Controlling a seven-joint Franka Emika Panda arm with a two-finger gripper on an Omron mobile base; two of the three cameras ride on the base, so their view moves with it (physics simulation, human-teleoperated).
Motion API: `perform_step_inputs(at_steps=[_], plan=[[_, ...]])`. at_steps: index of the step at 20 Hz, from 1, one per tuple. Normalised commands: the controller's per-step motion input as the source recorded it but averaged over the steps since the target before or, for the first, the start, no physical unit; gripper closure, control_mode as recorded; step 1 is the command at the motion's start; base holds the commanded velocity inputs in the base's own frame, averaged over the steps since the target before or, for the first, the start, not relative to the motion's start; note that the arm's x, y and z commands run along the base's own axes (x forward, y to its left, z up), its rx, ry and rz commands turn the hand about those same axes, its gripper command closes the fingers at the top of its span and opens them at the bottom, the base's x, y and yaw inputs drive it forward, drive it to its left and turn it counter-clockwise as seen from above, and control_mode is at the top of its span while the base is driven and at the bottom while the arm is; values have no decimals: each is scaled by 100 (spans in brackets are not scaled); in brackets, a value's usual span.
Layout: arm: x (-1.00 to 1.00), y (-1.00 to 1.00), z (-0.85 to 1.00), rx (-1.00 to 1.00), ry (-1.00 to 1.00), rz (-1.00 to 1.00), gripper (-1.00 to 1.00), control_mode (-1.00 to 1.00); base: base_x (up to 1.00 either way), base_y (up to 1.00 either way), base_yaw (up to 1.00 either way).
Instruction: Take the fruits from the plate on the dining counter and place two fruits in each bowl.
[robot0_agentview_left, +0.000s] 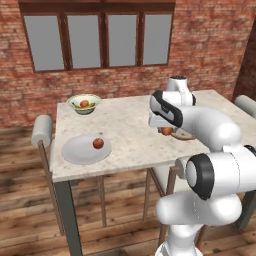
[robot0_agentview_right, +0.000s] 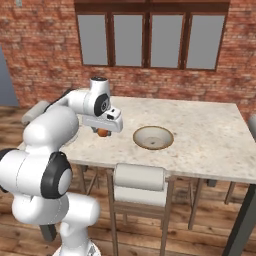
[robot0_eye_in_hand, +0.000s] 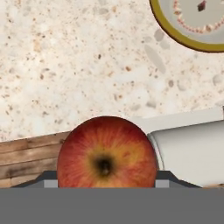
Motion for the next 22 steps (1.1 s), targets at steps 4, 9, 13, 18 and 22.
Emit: perform_step_inputs(at_steps=[4,9,13,18,22], plan=[[0,0,0,0,0,0,100,100,49,9,0],[0,0,0,0,0,0,100,100,44,0,0],[0,0,0,0,0,0,100,100,47,0,0],[0,0,0,0,0,0,100,100,48,0,0],[61,-4,0,2,1,0,100,-100,18,0,0]])
